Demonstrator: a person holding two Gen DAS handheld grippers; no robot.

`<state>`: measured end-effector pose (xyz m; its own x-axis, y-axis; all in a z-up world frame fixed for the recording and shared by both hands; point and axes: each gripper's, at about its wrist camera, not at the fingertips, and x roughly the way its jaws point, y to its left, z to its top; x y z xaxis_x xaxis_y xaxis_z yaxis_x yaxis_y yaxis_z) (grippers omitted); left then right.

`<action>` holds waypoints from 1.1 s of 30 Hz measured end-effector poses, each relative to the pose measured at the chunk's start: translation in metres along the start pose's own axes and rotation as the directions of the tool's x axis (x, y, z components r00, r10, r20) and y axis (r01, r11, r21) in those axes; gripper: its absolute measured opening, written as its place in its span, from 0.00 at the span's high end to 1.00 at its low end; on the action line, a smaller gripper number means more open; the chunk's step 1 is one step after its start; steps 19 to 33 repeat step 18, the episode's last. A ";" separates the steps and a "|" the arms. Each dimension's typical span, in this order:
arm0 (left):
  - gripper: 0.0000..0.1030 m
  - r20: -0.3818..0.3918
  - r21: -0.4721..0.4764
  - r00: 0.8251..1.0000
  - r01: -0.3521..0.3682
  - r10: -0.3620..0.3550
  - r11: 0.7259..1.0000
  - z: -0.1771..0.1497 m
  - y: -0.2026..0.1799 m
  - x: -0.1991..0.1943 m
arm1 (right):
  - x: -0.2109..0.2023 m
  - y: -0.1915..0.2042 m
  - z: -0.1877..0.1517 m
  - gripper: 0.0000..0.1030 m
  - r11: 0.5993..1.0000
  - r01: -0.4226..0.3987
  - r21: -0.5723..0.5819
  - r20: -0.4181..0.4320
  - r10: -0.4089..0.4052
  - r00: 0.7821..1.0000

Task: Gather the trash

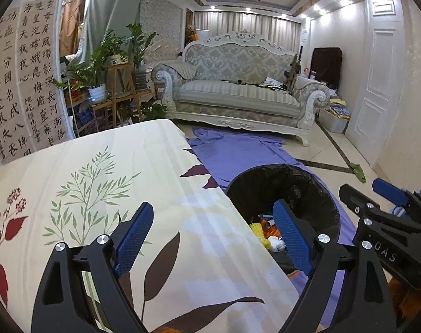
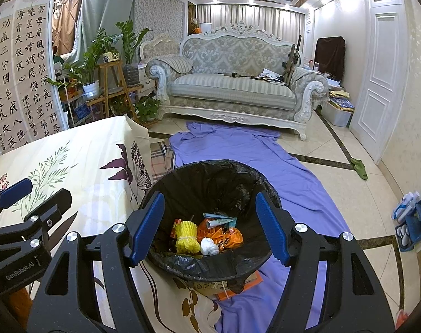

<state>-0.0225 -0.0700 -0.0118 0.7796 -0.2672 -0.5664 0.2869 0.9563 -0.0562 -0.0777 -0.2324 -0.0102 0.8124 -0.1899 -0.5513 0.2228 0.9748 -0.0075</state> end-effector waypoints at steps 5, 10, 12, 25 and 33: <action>0.16 -0.001 -0.035 1.000 0.019 -0.019 0.999 0.005 0.004 0.000 | 0.001 0.001 -0.004 0.35 1.000 0.000 -0.003 -0.003 0.000 1.000; 0.16 0.011 -0.033 1.000 -0.004 0.005 0.999 0.007 0.008 0.000 | 0.001 0.000 -0.007 0.35 1.000 -0.005 -0.007 -0.004 0.005 1.000; 0.16 0.017 -0.044 1.000 -0.020 0.021 0.999 0.006 0.012 0.000 | 0.005 0.005 -0.010 0.35 1.000 -0.010 -0.012 -0.006 0.010 1.000; 0.16 0.010 -0.042 0.998 -0.059 0.059 0.997 0.005 0.026 0.000 | 0.007 0.012 -0.010 0.35 0.999 -0.031 -0.030 -0.016 0.030 0.999; 0.16 0.010 -0.042 0.998 -0.059 0.059 0.997 0.005 0.026 0.000 | 0.007 0.012 -0.010 0.35 0.999 -0.031 -0.030 -0.016 0.030 0.999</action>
